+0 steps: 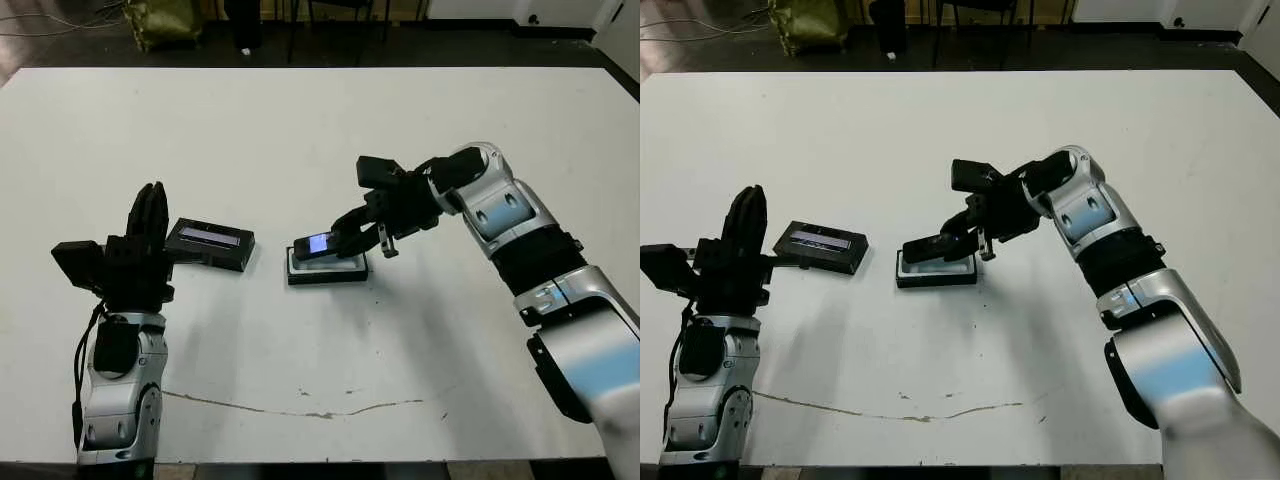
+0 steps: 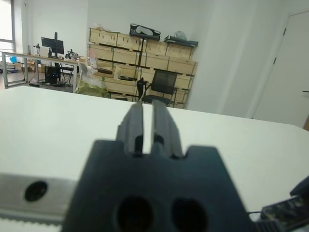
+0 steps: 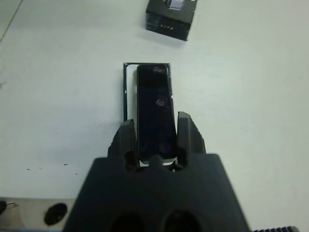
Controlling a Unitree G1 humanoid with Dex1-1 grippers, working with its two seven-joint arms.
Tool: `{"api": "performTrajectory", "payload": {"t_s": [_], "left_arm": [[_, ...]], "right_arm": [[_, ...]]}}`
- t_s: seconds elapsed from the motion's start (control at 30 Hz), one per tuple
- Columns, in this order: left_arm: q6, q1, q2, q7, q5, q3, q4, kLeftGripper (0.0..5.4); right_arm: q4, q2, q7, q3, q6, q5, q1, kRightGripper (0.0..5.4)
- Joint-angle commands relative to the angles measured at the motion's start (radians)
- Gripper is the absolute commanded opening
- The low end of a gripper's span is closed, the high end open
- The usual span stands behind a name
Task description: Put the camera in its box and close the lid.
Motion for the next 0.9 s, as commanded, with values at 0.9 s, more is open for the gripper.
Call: {"api": "performTrajectory", "payload": {"t_s": [0.9], "left_arm": [[-0.003,0.020,-0.009,0.007,0.001,0.005,0.017,0.00]], "right_arm": [[0.097,0.052,-0.033,0.030,-0.052,-0.058,0.010,0.31]]}}
